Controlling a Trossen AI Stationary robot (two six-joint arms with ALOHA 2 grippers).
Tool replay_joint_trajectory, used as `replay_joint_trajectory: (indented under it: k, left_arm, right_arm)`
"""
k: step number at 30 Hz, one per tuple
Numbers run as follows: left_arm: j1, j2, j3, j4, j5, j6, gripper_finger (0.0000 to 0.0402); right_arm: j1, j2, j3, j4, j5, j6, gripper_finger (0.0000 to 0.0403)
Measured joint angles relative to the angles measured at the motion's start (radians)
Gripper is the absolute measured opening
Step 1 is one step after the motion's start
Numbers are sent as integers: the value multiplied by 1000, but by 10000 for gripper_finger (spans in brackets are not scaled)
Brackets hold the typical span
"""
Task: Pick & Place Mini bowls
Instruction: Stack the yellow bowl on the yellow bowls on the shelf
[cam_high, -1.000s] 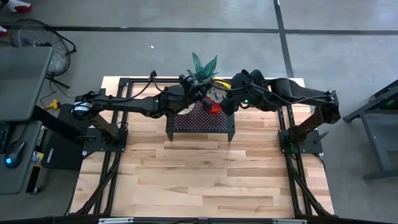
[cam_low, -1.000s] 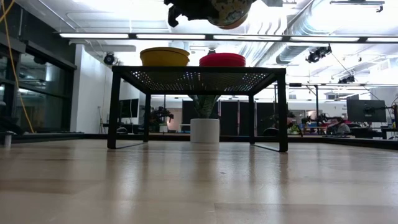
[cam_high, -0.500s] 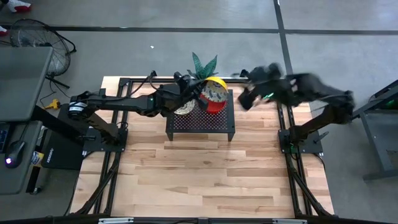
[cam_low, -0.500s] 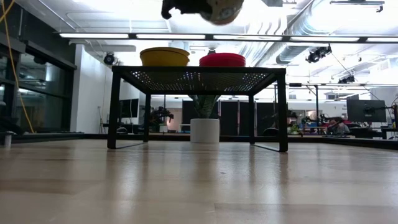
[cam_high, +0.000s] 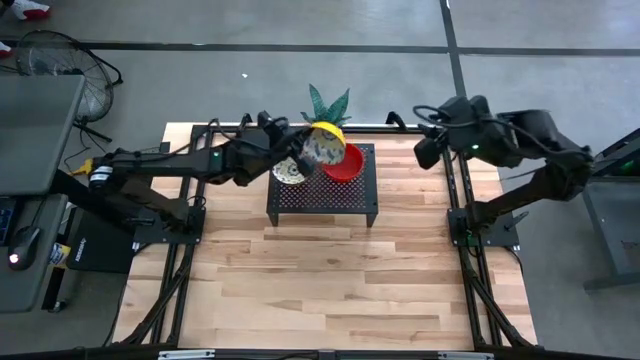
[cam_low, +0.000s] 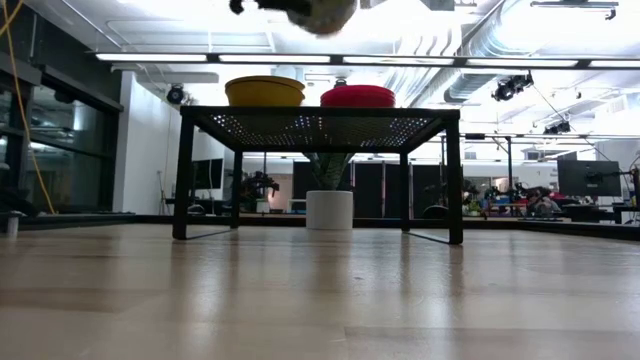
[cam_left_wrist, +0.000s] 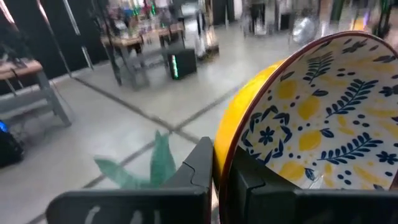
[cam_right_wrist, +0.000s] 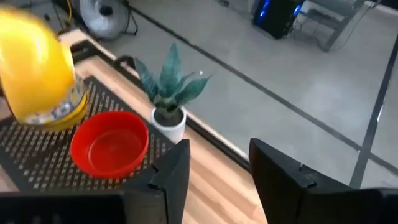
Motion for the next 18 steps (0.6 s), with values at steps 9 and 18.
replay_joint_trajectory:
  k: [9,18]
  left_arm:
    - [1,-135,52,-393,21,-118,7]
    - [79,-119,318,-851,208,-210,7]
  right_arm:
    - [1,-15,-11,-59,-63,16,138]
    - [1,-16,-110,-56,-65,2,137]
